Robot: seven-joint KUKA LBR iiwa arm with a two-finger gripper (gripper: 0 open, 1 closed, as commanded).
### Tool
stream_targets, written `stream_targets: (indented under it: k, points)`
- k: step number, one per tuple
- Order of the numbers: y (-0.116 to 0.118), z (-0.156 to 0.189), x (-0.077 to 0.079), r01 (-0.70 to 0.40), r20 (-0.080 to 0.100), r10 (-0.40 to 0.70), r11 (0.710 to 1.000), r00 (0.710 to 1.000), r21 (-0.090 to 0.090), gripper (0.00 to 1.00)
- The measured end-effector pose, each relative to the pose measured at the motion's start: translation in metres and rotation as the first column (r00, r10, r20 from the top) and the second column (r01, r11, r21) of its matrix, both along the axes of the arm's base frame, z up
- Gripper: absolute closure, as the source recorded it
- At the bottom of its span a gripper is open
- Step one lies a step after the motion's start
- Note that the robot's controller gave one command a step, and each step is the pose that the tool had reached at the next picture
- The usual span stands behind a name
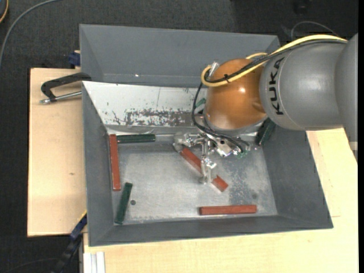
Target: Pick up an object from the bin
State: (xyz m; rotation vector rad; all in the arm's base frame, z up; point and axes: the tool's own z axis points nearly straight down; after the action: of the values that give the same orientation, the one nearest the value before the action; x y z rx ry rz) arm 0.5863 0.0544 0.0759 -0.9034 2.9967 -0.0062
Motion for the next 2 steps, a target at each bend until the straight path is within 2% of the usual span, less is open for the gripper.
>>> stream_targets:
  k: [1, 2]
  points:
    - [-0.090, 0.000, -0.024, 0.189, -0.011, -0.189, 0.982, 0.982, -0.001, 0.00]
    - [-0.135, -0.005, 0.015, -0.234, -0.005, 0.234, 0.972, 0.972, -0.001, 0.00]
